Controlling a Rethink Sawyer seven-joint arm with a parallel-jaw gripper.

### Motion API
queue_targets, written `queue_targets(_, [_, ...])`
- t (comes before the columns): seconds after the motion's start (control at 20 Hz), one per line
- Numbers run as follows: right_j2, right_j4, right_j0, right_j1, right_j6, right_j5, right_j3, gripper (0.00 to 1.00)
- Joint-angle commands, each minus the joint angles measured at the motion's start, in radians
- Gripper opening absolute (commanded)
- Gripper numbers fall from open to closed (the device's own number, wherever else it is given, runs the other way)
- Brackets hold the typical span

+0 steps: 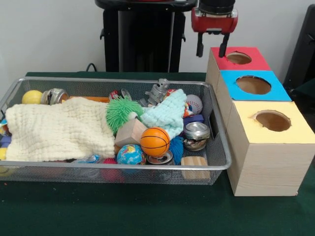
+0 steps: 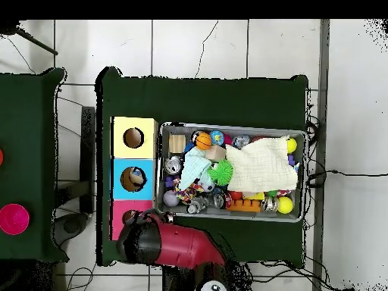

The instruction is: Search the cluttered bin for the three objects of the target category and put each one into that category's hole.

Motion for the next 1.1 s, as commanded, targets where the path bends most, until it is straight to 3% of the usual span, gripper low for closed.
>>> queue_targets(0.05, [-0.055,0.091,0.077,-0.109,0.321,0.175,-0.038,1.0])
queue_targets(0.6, [0.007,0.133,0.01,-0.018,0.214,0.103,-0.067,1.0])
queue_targets(0.85, [0.016,0.121,-0.039,0.084,0.17,0.112,-0.183,1.0])
queue_targets(1.1, [0.003,0.108,-0.037,0.126,0.175,0.162,-0.263,1.0])
